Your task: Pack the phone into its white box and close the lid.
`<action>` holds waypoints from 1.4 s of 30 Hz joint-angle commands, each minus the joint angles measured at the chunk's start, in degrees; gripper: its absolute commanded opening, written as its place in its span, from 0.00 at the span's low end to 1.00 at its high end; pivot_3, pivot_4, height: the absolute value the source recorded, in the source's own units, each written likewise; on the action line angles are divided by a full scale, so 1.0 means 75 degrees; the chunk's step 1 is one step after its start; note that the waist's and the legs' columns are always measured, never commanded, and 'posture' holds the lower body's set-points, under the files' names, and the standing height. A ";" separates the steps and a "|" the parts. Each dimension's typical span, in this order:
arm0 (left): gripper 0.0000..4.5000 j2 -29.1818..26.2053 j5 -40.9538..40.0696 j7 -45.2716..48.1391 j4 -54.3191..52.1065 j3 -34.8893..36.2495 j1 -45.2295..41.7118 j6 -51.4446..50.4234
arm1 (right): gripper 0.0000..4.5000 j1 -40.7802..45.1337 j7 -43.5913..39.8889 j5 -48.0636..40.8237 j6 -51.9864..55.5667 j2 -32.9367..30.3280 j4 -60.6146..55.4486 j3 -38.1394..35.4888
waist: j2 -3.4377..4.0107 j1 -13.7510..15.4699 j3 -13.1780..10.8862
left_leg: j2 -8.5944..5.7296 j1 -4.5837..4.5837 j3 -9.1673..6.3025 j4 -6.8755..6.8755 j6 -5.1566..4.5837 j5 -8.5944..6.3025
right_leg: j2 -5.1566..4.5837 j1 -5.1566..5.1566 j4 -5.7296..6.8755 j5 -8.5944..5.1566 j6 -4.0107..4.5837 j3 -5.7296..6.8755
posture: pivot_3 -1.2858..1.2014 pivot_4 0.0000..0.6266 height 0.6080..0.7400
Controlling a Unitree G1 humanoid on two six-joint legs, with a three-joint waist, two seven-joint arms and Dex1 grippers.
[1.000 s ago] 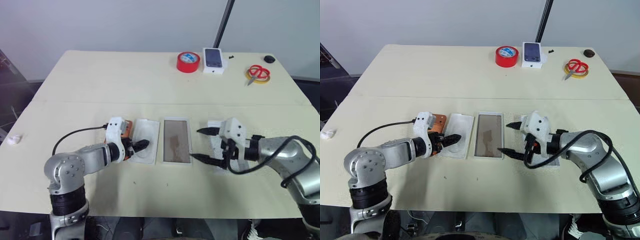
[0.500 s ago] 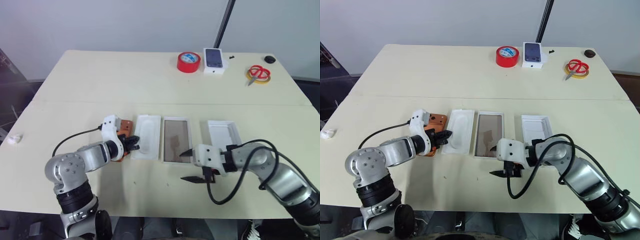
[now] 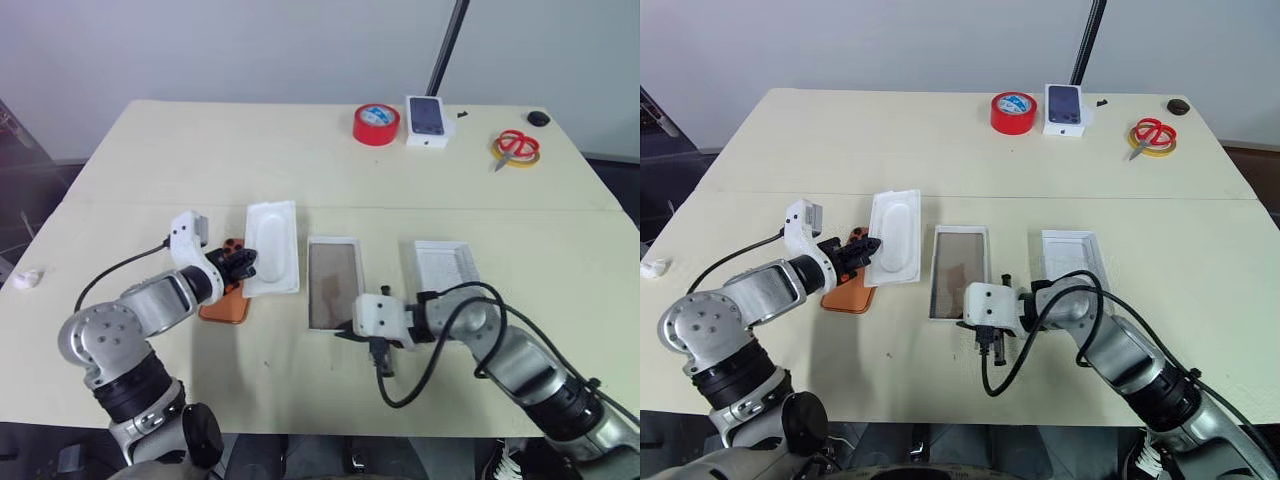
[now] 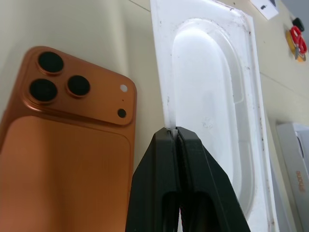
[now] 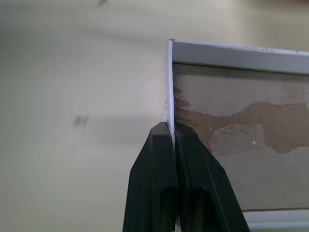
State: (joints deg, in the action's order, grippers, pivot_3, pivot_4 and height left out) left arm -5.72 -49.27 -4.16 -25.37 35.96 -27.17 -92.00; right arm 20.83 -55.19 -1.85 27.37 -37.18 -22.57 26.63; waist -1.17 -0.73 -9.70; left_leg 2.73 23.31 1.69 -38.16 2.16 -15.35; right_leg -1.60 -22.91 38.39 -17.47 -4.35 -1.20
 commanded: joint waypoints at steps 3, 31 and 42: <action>0.00 0.0140 -0.0225 -0.0236 -0.0371 -0.0232 -0.0122 -0.0066 | 0.01 0.0326 0.0123 -0.0169 0.0573 0.0356 -0.0115 -0.0181 | 0.0000 0.0025 0.0000 | -0.0001 0.0002 -0.0001 0.0001 0.0003 0.0001 | -0.0005 0.0000 -0.0001 0.0000 0.0000 0.0002 | 0.52 0.24 0.94; 0.52 0.1228 -0.0317 -0.0997 -0.0005 -0.1278 -0.0338 -0.0066 | 0.63 0.0600 0.0368 -0.0775 -0.0058 -0.0653 0.0698 -0.2235 | 0.0000 -0.0001 0.0000 | -0.0013 0.0003 -0.0001 0.0003 0.0002 0.0000 | 0.0003 -0.0001 -0.0003 0.0000 0.0000 0.0000 | 0.52 0.24 0.94; 0.52 -0.1372 0.0210 0.1031 -0.0924 -0.2018 0.0671 0.1565 | 0.02 0.1580 0.1335 -0.0293 0.0406 0.0556 0.1565 -0.1576 | 0.0000 -0.0081 -0.0001 | -0.0004 0.0003 0.0007 0.0015 0.0034 0.0018 | 0.0005 -0.0015 0.0002 0.0000 0.0001 -0.0010 | 0.52 0.24 0.94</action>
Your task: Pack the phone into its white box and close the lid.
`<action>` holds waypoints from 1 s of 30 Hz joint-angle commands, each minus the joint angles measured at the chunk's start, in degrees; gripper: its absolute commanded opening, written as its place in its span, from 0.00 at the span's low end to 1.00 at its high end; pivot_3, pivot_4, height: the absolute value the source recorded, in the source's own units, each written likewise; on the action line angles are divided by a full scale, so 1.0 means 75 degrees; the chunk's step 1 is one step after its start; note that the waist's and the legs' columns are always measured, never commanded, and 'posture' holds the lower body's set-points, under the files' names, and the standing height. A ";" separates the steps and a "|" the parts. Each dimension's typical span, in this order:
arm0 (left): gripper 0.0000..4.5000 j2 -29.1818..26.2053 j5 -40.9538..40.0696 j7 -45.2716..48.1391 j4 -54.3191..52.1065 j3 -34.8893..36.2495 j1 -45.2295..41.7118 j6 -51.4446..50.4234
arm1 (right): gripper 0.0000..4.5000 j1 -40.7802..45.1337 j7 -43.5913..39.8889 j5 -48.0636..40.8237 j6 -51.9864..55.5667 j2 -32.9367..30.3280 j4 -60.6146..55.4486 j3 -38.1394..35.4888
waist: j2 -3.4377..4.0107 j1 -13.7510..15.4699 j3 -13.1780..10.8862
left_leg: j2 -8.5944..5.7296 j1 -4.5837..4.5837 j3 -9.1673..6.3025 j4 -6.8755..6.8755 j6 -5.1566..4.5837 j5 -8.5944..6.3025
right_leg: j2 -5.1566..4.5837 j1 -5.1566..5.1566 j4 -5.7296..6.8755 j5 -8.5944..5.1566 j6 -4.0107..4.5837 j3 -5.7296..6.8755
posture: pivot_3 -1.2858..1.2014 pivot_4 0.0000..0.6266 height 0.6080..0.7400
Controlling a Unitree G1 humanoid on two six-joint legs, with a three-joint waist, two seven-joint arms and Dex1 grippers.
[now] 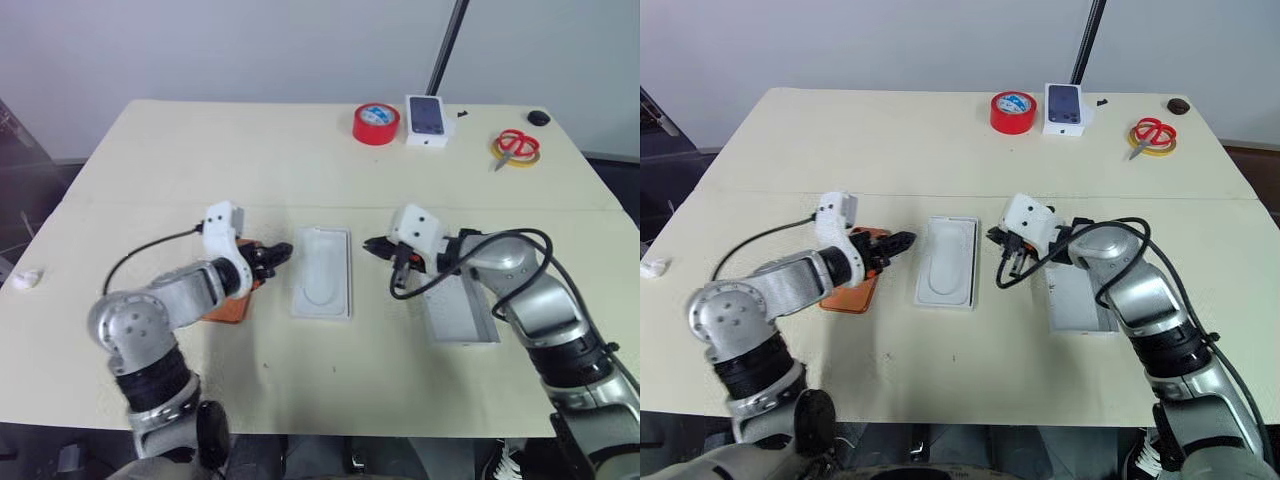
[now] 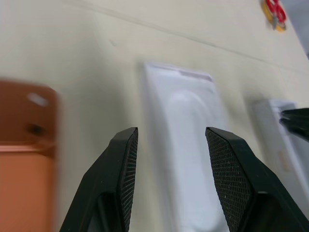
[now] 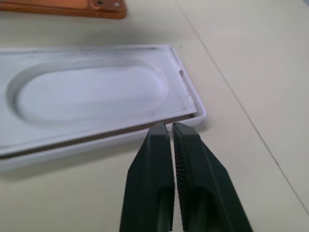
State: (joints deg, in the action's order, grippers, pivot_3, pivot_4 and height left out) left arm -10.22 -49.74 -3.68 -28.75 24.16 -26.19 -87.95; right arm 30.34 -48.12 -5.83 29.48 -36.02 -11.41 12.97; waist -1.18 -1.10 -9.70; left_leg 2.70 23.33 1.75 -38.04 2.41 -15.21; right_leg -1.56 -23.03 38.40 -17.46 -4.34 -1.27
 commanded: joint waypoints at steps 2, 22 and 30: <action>0.52 -0.1491 0.0609 0.1874 -0.0539 -0.0699 0.1273 0.2163 | 0.02 0.0477 0.0695 0.0484 0.0210 0.0826 0.0217 0.0509 | 0.0001 -0.0011 0.0000 | 0.0004 0.0000 0.0003 0.0017 0.0038 0.0021 | -0.0004 -0.0016 0.0009 0.0001 0.0002 -0.0006 | 0.52 0.24 0.94; 0.52 -0.3604 0.1748 0.5164 -0.1195 -0.1465 0.4526 0.6046 | 0.02 0.1489 0.1967 0.2219 -0.1264 0.2416 0.3189 0.1473 | 0.0002 0.0002 -0.0001 | 0.0014 0.0014 0.0011 0.0025 0.0007 0.0004 | -0.0034 -0.0030 -0.0006 0.0004 0.0014 0.0002 | 0.52 0.24 0.94; 0.52 -0.3564 0.1702 0.5024 -0.1063 -0.1467 0.4492 0.6037 | 0.02 0.1260 0.1699 0.2161 -0.1327 0.2393 0.2693 0.1310 | 0.0002 0.0002 -0.0001 | 0.0017 0.0014 0.0010 0.0025 0.0006 0.0003 | -0.0029 -0.0030 -0.0004 0.0005 0.0012 0.0002 | 0.52 0.24 0.94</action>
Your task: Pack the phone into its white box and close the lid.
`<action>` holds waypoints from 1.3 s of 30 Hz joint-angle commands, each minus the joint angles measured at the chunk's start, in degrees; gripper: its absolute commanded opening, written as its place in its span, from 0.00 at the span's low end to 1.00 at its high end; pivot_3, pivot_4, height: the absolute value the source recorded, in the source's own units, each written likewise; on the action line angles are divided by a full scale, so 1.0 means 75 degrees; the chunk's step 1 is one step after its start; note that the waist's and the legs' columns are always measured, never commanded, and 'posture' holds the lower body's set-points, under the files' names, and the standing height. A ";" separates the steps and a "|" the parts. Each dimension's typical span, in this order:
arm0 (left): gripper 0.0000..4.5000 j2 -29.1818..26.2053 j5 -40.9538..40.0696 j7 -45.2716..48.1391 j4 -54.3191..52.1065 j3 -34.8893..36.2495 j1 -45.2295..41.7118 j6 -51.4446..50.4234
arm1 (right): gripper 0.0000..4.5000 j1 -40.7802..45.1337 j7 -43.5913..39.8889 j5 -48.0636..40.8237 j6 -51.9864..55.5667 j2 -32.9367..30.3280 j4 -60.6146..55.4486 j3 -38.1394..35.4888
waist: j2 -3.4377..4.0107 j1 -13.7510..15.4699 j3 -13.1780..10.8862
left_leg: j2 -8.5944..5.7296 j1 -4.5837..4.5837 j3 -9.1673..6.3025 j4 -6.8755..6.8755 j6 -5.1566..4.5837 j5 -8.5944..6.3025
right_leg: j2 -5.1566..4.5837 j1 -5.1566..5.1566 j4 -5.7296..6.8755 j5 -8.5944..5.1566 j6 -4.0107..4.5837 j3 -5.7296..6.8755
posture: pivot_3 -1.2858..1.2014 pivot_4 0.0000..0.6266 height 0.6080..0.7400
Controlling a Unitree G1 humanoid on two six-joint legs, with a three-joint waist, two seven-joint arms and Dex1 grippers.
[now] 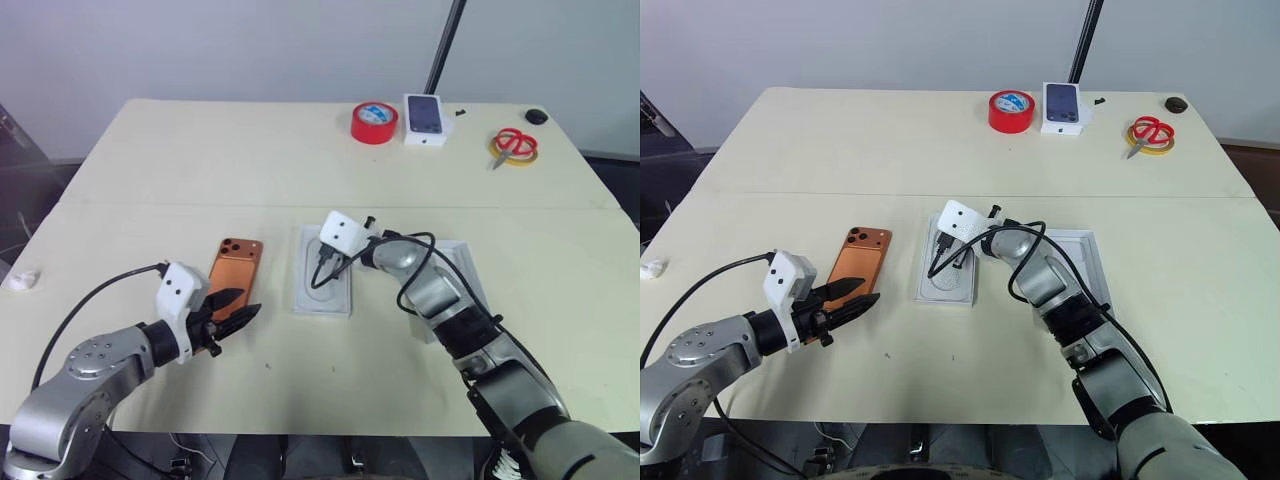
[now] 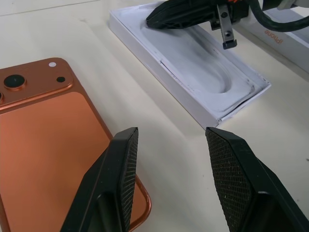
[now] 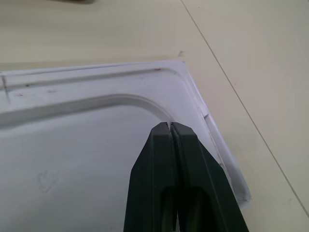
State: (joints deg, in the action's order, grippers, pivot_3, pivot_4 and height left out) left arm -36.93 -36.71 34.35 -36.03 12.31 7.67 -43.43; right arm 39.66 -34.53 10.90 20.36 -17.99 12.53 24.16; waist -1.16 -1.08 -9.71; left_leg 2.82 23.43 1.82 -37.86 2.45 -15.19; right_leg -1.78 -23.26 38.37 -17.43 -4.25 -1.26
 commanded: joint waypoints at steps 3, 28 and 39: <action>0.52 -0.0031 -0.0012 -0.0028 -0.0024 0.0092 -0.0056 0.0119 | 0.02 -0.0014 -0.0240 -0.0002 -0.0113 -0.0077 -0.0622 -0.0145 | 0.0000 -0.0001 0.0000 | 0.0001 0.0000 0.0000 0.0000 -0.0001 0.0000 | 0.0001 0.0000 0.0000 0.0000 0.0000 0.0000 | 0.52 0.24 0.94; 0.52 0.0139 -0.0019 -0.0225 -0.0177 -0.0186 0.0006 0.0118 | 0.02 -0.0649 -0.1953 0.0904 -0.0066 -0.1487 -0.1925 0.0592 | -0.0001 0.0028 0.0001 | 0.0002 -0.0004 -0.0002 -0.0001 -0.0003 -0.0002 | 0.0004 0.0005 0.0000 0.0000 0.0000 0.0001 | 0.52 0.24 0.94; 0.63 0.0511 -0.1090 -0.1285 0.0660 0.1321 -0.0507 -0.0811 | 0.00 -0.0201 -0.1709 0.0151 0.0596 -0.0401 -0.2333 -0.0206 | -0.0001 -0.0001 0.0000 | 0.0008 -0.0004 -0.0005 -0.0002 -0.0003 -0.0001 | 0.0016 0.0001 0.0008 0.0000 0.0000 0.0002 | 0.52 0.24 0.94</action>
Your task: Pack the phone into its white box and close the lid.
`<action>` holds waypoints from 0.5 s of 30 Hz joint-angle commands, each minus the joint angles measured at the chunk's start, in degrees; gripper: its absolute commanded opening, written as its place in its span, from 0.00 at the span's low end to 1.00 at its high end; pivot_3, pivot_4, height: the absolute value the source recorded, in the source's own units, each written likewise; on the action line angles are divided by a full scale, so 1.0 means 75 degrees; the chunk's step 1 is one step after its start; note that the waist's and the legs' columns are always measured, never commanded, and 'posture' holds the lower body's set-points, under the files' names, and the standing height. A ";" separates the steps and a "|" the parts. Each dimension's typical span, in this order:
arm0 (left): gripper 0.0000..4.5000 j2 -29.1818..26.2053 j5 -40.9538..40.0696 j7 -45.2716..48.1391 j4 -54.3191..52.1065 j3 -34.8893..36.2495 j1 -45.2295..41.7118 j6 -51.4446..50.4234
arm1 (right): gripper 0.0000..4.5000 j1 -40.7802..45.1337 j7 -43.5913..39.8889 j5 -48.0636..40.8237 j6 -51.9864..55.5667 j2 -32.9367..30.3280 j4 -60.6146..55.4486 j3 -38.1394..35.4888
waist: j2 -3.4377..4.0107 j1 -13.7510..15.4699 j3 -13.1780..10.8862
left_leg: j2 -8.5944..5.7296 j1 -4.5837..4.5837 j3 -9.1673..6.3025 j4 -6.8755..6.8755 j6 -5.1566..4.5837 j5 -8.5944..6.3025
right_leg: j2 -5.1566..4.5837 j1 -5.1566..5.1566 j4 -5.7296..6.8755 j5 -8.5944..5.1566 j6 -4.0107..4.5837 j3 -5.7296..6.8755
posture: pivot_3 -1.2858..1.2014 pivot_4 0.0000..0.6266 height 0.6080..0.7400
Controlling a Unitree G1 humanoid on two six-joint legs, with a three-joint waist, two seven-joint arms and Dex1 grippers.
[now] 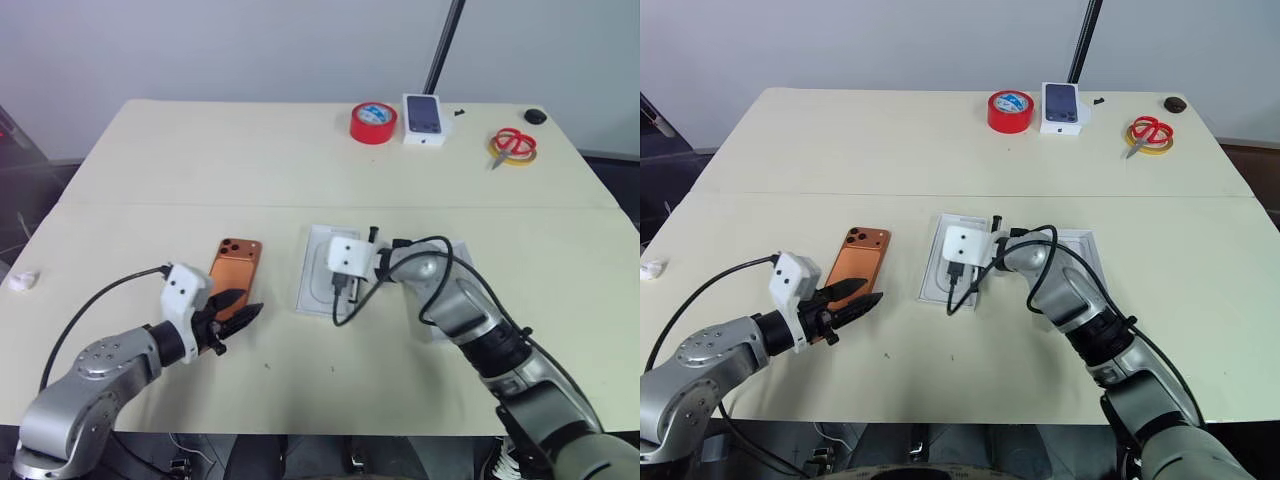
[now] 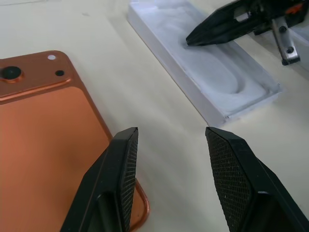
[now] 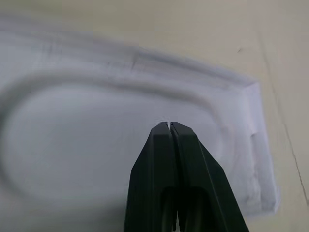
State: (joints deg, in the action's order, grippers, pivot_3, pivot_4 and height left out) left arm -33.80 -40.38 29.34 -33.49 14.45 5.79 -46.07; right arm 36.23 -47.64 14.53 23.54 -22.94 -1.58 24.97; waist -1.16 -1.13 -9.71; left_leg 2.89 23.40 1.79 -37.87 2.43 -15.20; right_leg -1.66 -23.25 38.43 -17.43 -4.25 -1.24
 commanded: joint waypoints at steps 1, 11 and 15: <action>0.70 0.0110 -0.0729 -0.0908 0.0522 0.1383 -0.0391 -0.0671 | 0.00 0.0284 0.0057 -0.0386 0.0258 0.0404 -0.0464 -0.0288 | 0.0000 0.0006 0.0000 | 0.0001 0.0000 -0.0003 0.0000 0.0000 0.0000 | 0.0000 -0.0001 0.0002 0.0000 0.0000 0.0002 | 0.52 0.24 0.94; 1.00 -0.0001 -0.1169 -0.2518 0.1630 0.2027 -0.1337 -0.3216 | 0.00 0.0750 0.0291 0.0129 0.0571 0.1470 0.0528 0.0920 | -0.0003 0.0014 0.0001 | -0.0005 0.0001 -0.0008 -0.0001 0.0001 0.0000 | -0.0003 0.0000 0.0004 0.0000 -0.0001 0.0013 | 0.52 0.24 0.94; 1.00 0.0166 -0.1598 -0.2483 0.1659 0.1831 -0.1717 -0.4148 | 0.00 0.0948 0.0101 0.0354 0.0399 0.1608 0.0925 0.1427 | -0.0003 0.0026 0.0002 | -0.0006 0.0000 -0.0010 -0.0001 0.0002 0.0001 | -0.0011 0.0001 0.0007 0.0000 -0.0001 0.0015 | 0.52 0.24 0.94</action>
State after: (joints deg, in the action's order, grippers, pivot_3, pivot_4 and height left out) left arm -33.35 -49.63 10.35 -20.59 29.90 -6.70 -73.74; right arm 41.65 -46.22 16.06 27.66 -11.36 5.21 34.34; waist -1.19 -0.93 -9.69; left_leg 2.83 23.40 1.71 -37.88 2.45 -15.19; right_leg -1.76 -23.24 38.49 -17.43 -4.26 -1.13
